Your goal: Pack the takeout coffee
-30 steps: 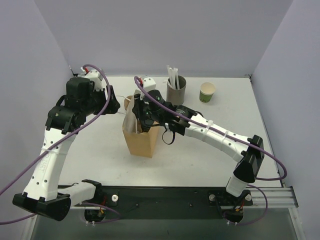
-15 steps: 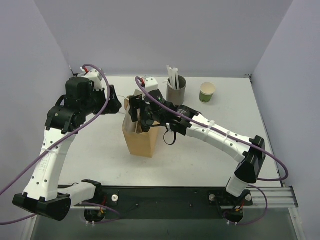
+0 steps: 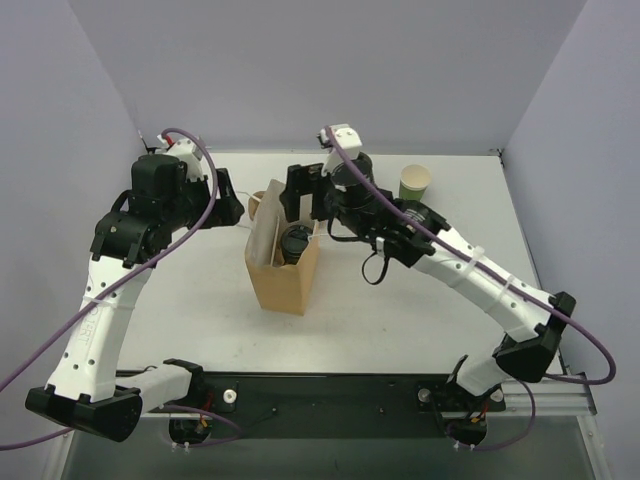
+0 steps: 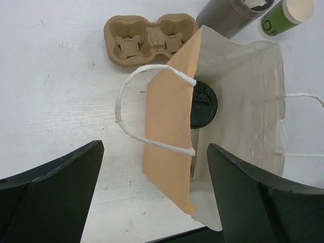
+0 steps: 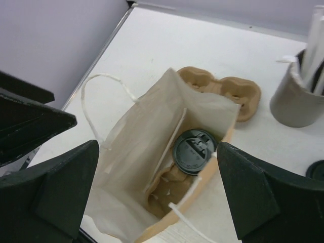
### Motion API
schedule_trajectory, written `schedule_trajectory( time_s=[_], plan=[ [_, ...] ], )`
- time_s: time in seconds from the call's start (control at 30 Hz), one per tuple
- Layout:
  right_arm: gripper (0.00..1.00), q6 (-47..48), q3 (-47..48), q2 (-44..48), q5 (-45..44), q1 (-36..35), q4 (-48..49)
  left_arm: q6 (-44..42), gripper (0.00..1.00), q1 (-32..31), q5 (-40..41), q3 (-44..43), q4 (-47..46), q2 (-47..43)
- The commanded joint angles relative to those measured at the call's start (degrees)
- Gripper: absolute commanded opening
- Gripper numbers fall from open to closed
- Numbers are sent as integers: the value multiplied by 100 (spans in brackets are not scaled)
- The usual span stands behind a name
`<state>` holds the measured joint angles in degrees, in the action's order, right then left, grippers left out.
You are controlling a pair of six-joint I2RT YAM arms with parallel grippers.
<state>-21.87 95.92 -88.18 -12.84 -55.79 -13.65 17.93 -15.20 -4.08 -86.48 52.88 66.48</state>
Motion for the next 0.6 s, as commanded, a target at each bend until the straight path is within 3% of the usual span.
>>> schedule_trajectory(
  time_s=[0.0, 0.17, 0.57],
  plan=[
    [96, -98, -169, 739, -429, 393, -296, 254, 95, 44, 364, -151, -155, -126],
    [96, -282, -942, 1382, -684, 938, -462, 263, 95, 44, 715, 17, -349, -478],
    [97, -476, -1541, 1919, -790, 1053, -612, 219, 95, 44, 961, 140, -384, -715]
  ],
)
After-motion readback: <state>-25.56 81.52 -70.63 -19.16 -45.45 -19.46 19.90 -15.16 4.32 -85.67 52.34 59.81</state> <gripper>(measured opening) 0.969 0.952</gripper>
